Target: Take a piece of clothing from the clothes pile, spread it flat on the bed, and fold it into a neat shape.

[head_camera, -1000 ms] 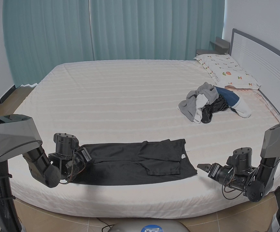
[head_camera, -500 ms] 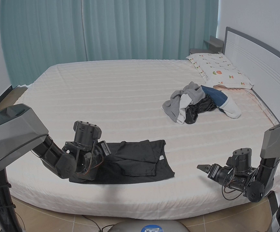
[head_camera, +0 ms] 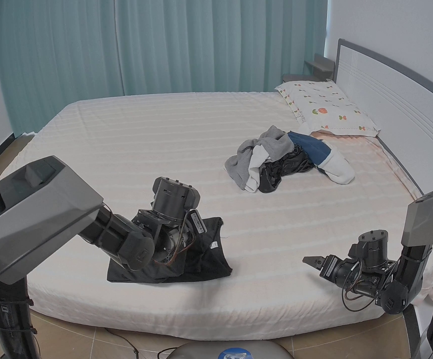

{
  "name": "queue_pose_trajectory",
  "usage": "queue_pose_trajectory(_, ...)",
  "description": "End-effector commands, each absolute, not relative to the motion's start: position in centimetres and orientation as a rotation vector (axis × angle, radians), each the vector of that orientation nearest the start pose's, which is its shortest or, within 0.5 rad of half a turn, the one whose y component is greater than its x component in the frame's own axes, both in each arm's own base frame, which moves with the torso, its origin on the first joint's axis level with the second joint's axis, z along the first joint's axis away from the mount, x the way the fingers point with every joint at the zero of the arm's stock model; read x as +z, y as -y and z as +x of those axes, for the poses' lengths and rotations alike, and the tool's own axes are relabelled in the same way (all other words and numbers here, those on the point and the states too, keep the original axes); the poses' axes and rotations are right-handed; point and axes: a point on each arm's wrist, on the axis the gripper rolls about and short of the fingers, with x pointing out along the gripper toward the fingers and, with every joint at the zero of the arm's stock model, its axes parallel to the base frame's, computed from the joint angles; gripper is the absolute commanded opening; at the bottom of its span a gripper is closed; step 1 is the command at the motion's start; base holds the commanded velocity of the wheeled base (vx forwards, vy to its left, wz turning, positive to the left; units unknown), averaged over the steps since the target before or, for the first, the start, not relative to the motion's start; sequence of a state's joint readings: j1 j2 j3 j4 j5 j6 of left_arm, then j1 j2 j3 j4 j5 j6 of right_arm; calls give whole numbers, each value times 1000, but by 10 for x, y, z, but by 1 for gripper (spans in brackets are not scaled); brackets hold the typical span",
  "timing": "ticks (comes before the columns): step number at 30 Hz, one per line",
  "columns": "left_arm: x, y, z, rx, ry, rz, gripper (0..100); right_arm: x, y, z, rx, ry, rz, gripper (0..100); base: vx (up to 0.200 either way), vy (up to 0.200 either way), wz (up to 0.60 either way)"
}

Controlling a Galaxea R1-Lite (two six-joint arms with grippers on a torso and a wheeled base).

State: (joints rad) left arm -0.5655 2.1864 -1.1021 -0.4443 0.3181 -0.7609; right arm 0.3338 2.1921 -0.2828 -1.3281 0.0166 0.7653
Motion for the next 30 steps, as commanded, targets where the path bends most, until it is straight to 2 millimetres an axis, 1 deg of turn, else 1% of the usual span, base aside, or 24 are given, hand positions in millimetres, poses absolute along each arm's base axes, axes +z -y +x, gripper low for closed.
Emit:
queue_pose_trajectory(1,35,224,356,36,-648,-443,0,-3,-92,257,109,-680,641,100,0,0,0)
queue_pose_trajectory(8,28,226,360,50,-647,-472,0,-4,-92,257,108,-683,638,100,0,0,0)
queue_pose_trajectory(9,28,226,360,52,-642,-481,100,-4,-92,257,107,-684,638,100,0,0,0)
queue_pose_trajectory(13,33,228,361,50,-628,-521,100,-4,-92,257,107,-685,638,100,0,0,0)
queue_pose_trajectory(14,37,228,362,51,-618,-540,100,-4,-92,257,107,-685,638,100,0,0,0)
queue_pose_trajectory(16,37,228,361,53,-618,-546,100,-4,-92,257,107,-685,638,100,0,0,0)
queue_pose_trajectory(18,48,227,359,41,-592,-573,100,-5,-92,257,107,-689,637,100,0,0,0)
queue_pose_trajectory(20,65,221,360,34,-553,-604,100,-5,-92,256,108,-691,636,100,0,0,0)
queue_pose_trajectory(22,73,218,359,32,-537,-617,100,-6,-92,256,107,-692,636,100,0,0,0)
queue_pose_trajectory(24,83,199,358,63,-521,-630,100,-8,-92,256,103,-701,634,100,0,0,0)
queue_pose_trajectory(25,84,194,356,69,-525,-633,100,-8,-92,256,103,-701,634,100,0,0,0)
queue_pose_trajectory(27,82,175,352,108,-538,-634,100,-9,-92,256,103,-702,633,100,0,0,0)
queue_pose_trajectory(30,79,153,345,153,-549,-669,100,-8,-92,256,103,-698,634,100,0,0,0)
